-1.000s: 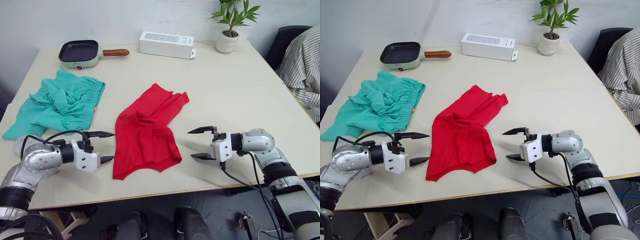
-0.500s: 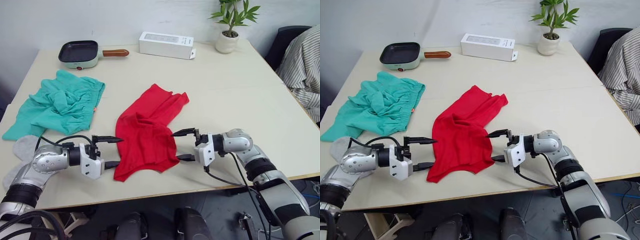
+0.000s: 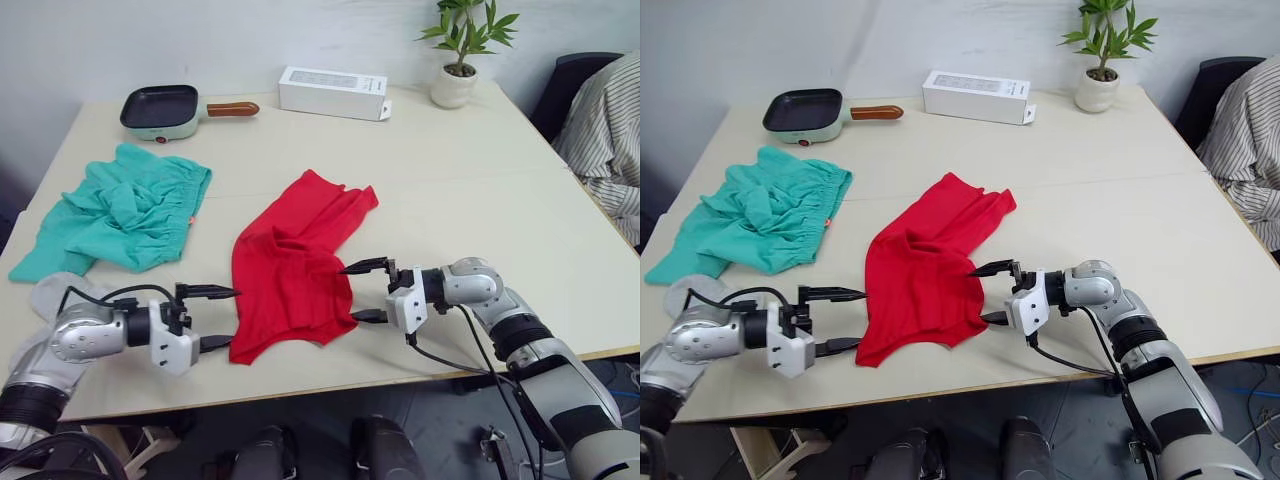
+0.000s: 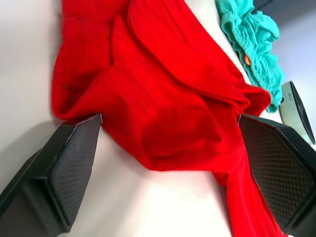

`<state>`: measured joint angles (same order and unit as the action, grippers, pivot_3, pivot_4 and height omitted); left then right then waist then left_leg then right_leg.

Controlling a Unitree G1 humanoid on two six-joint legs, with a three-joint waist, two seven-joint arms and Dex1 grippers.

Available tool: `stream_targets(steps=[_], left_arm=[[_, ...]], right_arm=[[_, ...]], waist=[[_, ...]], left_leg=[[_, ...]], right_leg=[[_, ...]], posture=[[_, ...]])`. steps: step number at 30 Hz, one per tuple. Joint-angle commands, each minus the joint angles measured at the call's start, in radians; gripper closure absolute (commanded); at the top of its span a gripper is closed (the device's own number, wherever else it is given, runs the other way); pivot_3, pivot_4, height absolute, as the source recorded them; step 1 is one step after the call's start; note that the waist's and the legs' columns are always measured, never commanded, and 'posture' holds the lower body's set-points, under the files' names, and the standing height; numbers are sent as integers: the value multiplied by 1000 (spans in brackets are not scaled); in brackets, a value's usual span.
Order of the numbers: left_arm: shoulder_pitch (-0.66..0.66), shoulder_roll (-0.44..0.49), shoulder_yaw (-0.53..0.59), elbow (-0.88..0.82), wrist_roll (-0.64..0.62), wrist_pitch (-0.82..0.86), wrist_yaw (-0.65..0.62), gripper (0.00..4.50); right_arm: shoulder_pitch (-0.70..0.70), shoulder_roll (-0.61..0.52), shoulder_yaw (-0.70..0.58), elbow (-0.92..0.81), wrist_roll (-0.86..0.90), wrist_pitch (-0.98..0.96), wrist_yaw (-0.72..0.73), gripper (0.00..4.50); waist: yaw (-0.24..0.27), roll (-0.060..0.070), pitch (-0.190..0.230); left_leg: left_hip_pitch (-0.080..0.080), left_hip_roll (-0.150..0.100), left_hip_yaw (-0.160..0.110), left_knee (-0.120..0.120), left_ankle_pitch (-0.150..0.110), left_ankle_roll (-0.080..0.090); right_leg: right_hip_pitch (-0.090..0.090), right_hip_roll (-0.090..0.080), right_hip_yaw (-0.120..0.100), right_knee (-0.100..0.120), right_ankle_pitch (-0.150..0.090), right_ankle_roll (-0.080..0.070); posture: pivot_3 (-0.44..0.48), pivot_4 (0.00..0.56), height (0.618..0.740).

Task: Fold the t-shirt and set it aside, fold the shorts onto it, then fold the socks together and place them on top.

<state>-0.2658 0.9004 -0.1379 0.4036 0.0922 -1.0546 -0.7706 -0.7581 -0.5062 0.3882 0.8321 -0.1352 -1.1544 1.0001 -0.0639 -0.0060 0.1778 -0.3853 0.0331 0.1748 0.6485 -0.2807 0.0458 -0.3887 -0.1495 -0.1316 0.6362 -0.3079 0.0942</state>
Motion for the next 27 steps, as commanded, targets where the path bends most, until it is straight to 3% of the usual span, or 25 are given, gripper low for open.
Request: stream_targets(steps=[1, 8, 21, 22, 27], left_arm=[[4, -55, -85, -2, 89, 12, -12, 43], [-61, -113, -133, 46, 120, -1, -24, 43], [-161, -151, -206, 135, 106, -20, -46, 4248], [-161, -149, -211, 134, 94, -15, -57, 4478], [-117, -124, -226, 41, -57, 82, -154, 4478]], right_arm=[[12, 29, 49, 3, -42, 16, 1, 0], [10, 37, 66, -2, -48, 22, 5, 0], [47, -23, 81, -86, 1, 63, 41, 4499], [51, -32, 79, -99, 8, 73, 47, 4500], [86, -116, 59, -197, 78, 152, 108, 4500]], waist=[[9, 1, -2], [15, 4, -6], [33, 5, -7], [34, 6, -6], [32, 7, -6]], left_leg=[[0, 0, 0, 0, 0, 0], [1, 0, 0, 0, 0, 0], [0, -1, 0, 1, 0, 1], [0, 0, 0, 1, 0, 1], [0, 0, -1, 0, 0, 2]], right_leg=[[0, 0, 0, 0, 0, 0], [1, -1, 0, 0, 0, 0], [0, -1, 0, 0, 0, 0], [0, -1, 0, 0, 0, 0], [-1, -1, 0, 0, 0, 0]], posture=[[0, 150, 740], [0, 150, 740], [0, 150, 740], [0, 150, 740], [0, 150, 740]])
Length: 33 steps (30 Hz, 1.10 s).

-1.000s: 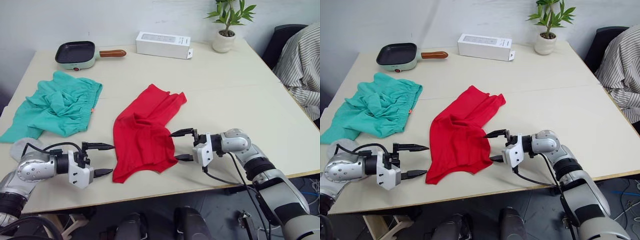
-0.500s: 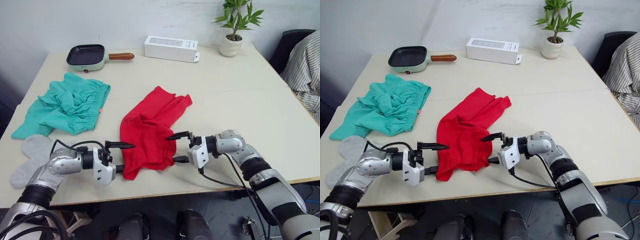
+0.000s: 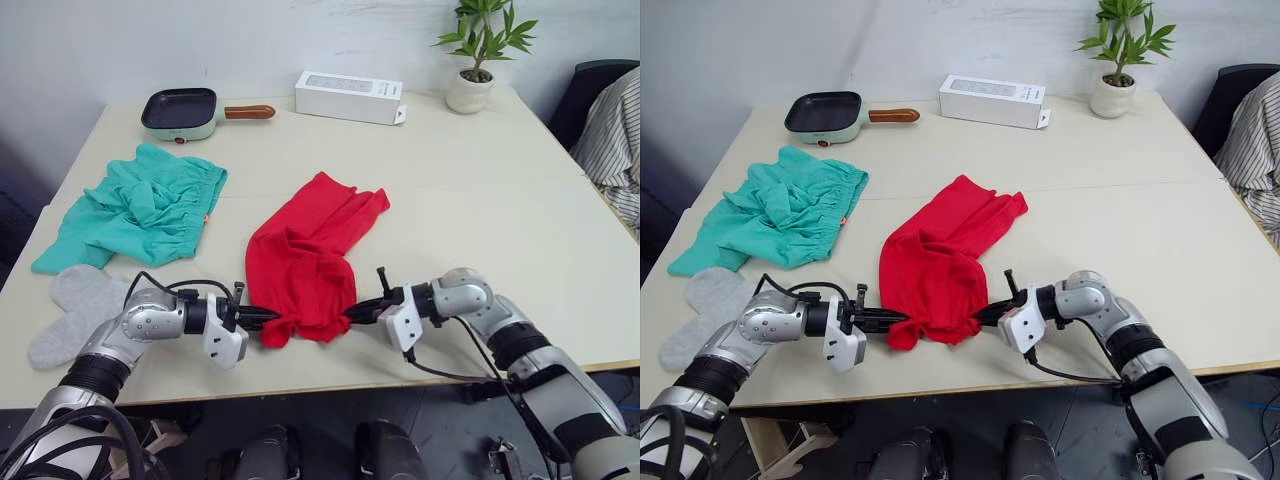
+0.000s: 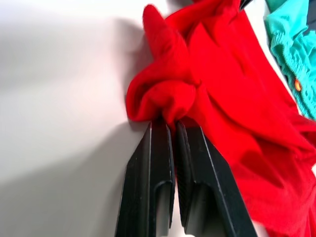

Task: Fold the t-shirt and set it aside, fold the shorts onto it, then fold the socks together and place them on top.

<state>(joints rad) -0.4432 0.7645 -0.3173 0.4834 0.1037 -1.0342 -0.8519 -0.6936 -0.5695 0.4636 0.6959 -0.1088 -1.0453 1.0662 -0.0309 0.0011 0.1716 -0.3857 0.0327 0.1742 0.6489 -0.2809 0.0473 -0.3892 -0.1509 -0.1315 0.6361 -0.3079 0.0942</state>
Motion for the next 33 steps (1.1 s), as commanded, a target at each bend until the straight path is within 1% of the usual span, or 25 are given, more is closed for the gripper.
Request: stream_targets(steps=[1, 5, 7, 10, 13, 16, 19, 24, 26, 29, 33], left_arm=[[71, 16, -47, -65, -102, 87, -93, 4478], [129, 54, -22, -246, -253, 231, -164, 4478], [166, 75, -4, -357, -324, 327, -191, 4478], [215, 98, 17, -461, -366, 409, -221, 4478], [281, 132, 31, -571, -409, 462, -253, 4478], [340, 149, 41, -652, -441, 506, -276, 4478], [391, 160, 55, -711, -443, 541, -291, 4478], [446, 184, 79, -786, -450, 634, -306, 4478], [456, 182, 89, -803, -451, 656, -309, 4478], [481, 203, 101, -842, -473, 704, -331, 4478], [498, 229, 122, -890, -518, 783, -358, 4478]], right_arm=[[29, -69, -20, -81, 68, 62, 56, 4500], [88, -191, -47, -213, 160, 176, 135, 4500], [144, -267, -65, -310, 227, 256, 184, 4500], [221, -337, -88, -434, 298, 362, 232, 4500], [334, -422, -112, -603, 382, 492, 270, 4500], [427, -474, -137, -729, 415, 587, 279, 4500], [529, -529, -167, -852, 447, 691, 283, 4500], [684, -671, -228, -1013, 507, 887, 321, 4500], [722, -708, -256, -1053, 532, 950, 330, 4500], [777, -771, -307, -1116, 597, 1050, 359, 4500], [807, -770, -370, -1162, 669, 1132, 358, 4500]], waist=[[-1, 0, 0], [-3, 0, 3], [-1, -2, 5], [1, -4, 7], [4, -5, 8], [4, -5, 8], [5, -6, 9], [9, -6, 10], [10, -6, 10], [12, -6, 10], [11, -7, 11]], left_leg=[[-1, 0, 0, 0, 0, 0], [-2, 0, 0, 0, -1, 0], [-5, 1, 0, 0, -1, 1], [-5, 2, -1, 1, -1, 1], [-5, 2, -2, 0, -1, 1], [-6, 2, -3, -1, -2, 0], [-6, 3, -3, -1, -4, -3], [-7, 3, -3, -1, -6, -4], [-8, 3, -3, -1, -6, -4], [-9, 3, -3, -1, -9, 0], [-9, 4, -3, -1, -8, 0]], right_leg=[[-1, 0, 0, 0, 0, 0], [-2, 1, 0, -2, 0, 0], [-2, 1, -1, -4, 0, 0], [-2, 1, -1, -6, 0, 0], [0, 1, -2, -8, 0, 0], [-1, 1, -2, -9, 0, 0], [-1, 1, -2, -10, 0, 0], [-2, 1, -2, -11, 0, 0], [-2, 1, -2, -14, 0, 0], [-2, 1, -1, -16, 0, -1], [-2, 2, -1, -16, -1, -1]], posture=[[0, 150, 740], [0, 150, 740], [0, 150, 740], [0, 150, 740], [0, 150, 740], [0, 150, 740], [0, 150, 740], [0, 150, 740], [0, 150, 740], [0, 150, 740], [0, 150, 740]])
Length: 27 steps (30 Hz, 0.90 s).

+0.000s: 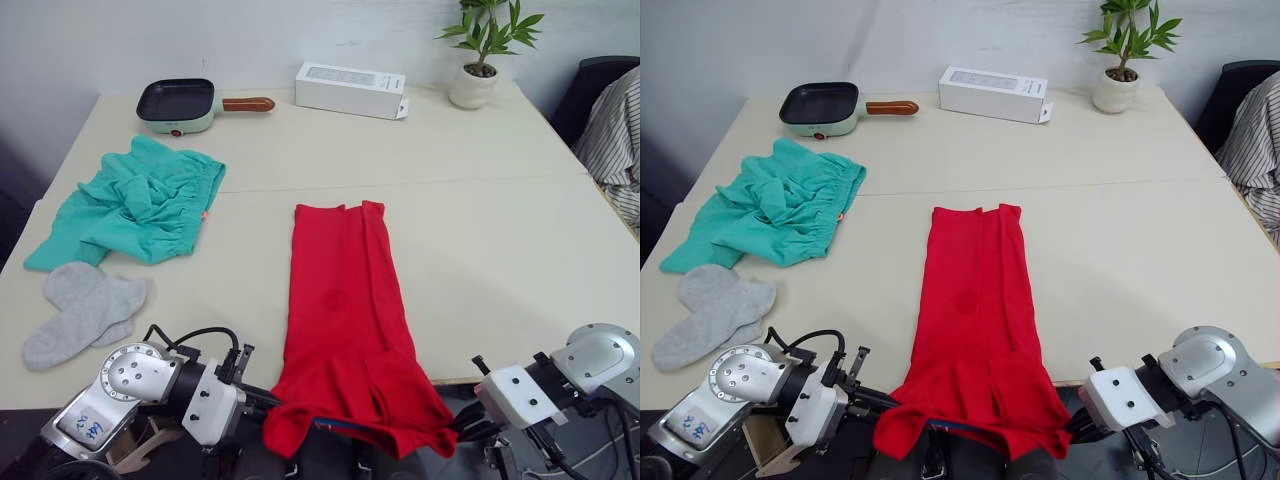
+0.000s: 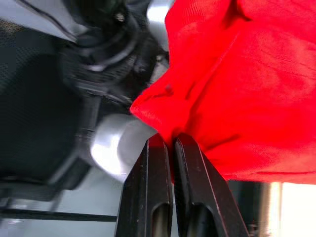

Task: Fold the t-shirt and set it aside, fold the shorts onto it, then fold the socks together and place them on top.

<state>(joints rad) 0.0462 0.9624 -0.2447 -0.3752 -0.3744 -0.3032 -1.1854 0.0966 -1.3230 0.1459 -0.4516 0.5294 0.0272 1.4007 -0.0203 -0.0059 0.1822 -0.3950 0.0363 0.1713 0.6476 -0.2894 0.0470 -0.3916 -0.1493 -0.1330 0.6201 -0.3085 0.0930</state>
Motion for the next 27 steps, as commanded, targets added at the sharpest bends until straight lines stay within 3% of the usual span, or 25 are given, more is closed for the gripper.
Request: stream_targets(steps=[1, 5, 9, 14, 21, 27], left_arm=[[-1, 40, 61, -41, -64, 85, -31, 4478], [-110, 50, 120, -10, -174, 240, -52, 4478], [-319, 13, 141, 131, -233, 392, -88, 4478], [-647, -133, 110, 448, -215, 585, -82, 4478], [-1022, -372, 86, 1070, 1, 448, -76, 4478], [-1143, -472, 99, 1385, 129, 259, -73, 4478]], right_arm=[[12, -5, -69, -12, 40, 69, 18, 4500], [-73, 29, -133, 30, 109, 164, -6, 4500], [-296, 100, -128, 146, 132, 284, -37, 4500], [-607, 293, -28, 417, -14, 293, -74, 4500], [-935, 557, 53, 961, -278, 97, -178, 4500], [-1068, 654, 33, 1245, -374, -41, -226, 4500]], waist=[[1, 0, 0], [4, -1, 1], [15, 0, 2], [17, -1, 2], [15, -3, 4], [-4, -4, 5]], left_leg=[[0, 0, 0, 0, 0, 0], [-2, 0, 0, 1, 0, 0], [-4, 0, 0, 3, 2, 0], [-11, 0, 0, 6, 7, 1], [-14, -2, 4, 14, 8, 4], [-17, -2, 5, 15, 8, 6]], right_leg=[[0, 0, 0, 0, 0, 0], [0, 0, 0, -1, 0, 0], [-2, 0, -1, -1, 1, -1], [-7, 3, -3, 1, 2, 0], [-9, 13, -6, 9, 4, 7], [-12, 14, -4, 10, 6, 11]], posture=[[0, 150, 740], [0, 150, 740], [0, 150, 740], [0, 150, 740], [0, 150, 740], [0, 150, 740]])
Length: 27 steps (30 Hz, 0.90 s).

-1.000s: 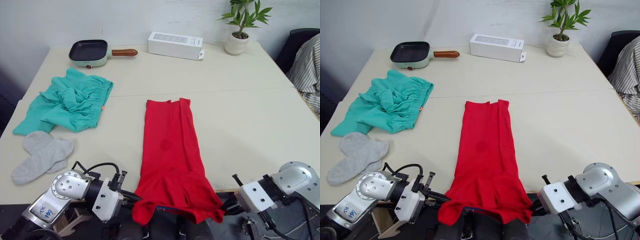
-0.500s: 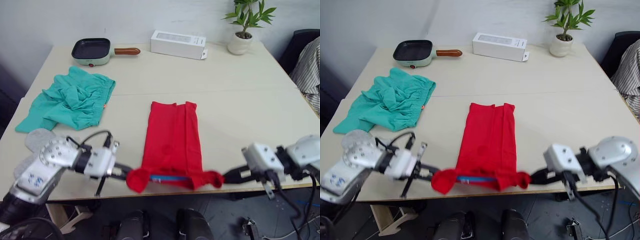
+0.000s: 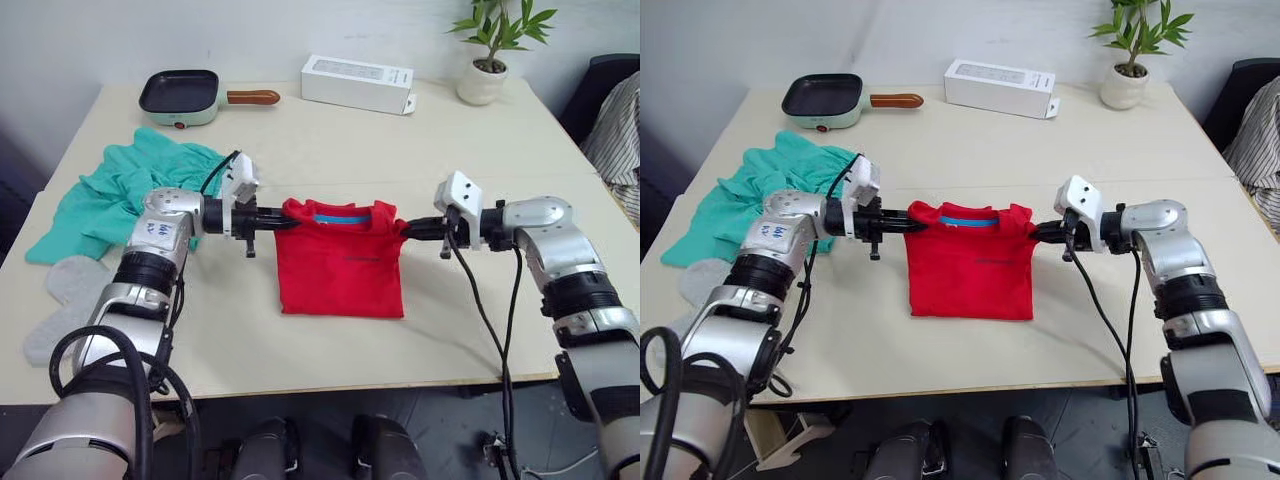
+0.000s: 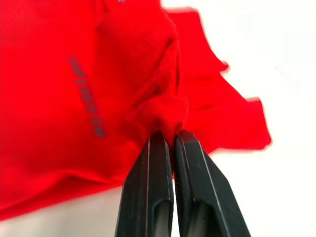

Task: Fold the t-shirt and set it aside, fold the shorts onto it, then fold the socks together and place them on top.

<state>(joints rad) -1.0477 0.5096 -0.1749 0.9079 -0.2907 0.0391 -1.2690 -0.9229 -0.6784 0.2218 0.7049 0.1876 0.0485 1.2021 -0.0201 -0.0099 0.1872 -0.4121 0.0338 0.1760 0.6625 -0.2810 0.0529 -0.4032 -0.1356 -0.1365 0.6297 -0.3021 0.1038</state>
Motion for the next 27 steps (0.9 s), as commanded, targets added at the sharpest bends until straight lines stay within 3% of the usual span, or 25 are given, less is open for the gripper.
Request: stream_targets(steps=[1, 5, 21, 25, 26, 27], left_arm=[[-64, -33, 40, 136, 55, -99, 25, 4478], [-110, -79, 83, 234, 78, -137, 75, 4478], [-125, -135, 196, 334, 171, -212, 338, 4478], [-120, -131, 203, 337, 203, -214, 447, 3580], [-118, -130, 205, 336, 209, -219, 470, 3203], [-115, -126, 213, 334, 209, -221, 490, 2941]], right_arm=[[-60, 20, -48, 117, -40, -73, -38, 4500], [-94, 56, -72, 222, -74, -144, -117, 4500], [-151, 163, -150, 424, -150, -293, -284, 4500], [-156, 194, -199, 433, -115, -258, -318, 4500], [-155, 198, -206, 430, -118, -266, -331, 3961], [-150, 199, -211, 426, -126, -290, -353, 3773]], waist=[[-7, 0, 0], [-11, 0, 0], [-34, 0, 0], [-35, 0, 0], [-36, 0, 0], [-36, 0, 0]], left_leg=[[-1, 0, 0, 0, 0, 0], [-9, 0, -1, 5, 0, 1], [-9, -1, -1, 5, 2, 2], [-9, -2, -1, 5, 2, 2], [-9, -2, -2, 5, 2, 2], [-9, -2, -2, 5, 2, 2]], right_leg=[[-1, 0, 0, 1, 0, 0], [-10, -1, 0, 7, 0, 0], [-10, -2, 1, 11, 0, 0], [-10, -3, 1, 12, 0, 0], [-10, -3, 1, 12, 0, 0], [-10, -3, 1, 12, 0, 0]], posture=[[0, 150, 740], [0, 150, 740], [0, 150, 740], [0, 150, 740], [0, 150, 740], [0, 150, 740]])
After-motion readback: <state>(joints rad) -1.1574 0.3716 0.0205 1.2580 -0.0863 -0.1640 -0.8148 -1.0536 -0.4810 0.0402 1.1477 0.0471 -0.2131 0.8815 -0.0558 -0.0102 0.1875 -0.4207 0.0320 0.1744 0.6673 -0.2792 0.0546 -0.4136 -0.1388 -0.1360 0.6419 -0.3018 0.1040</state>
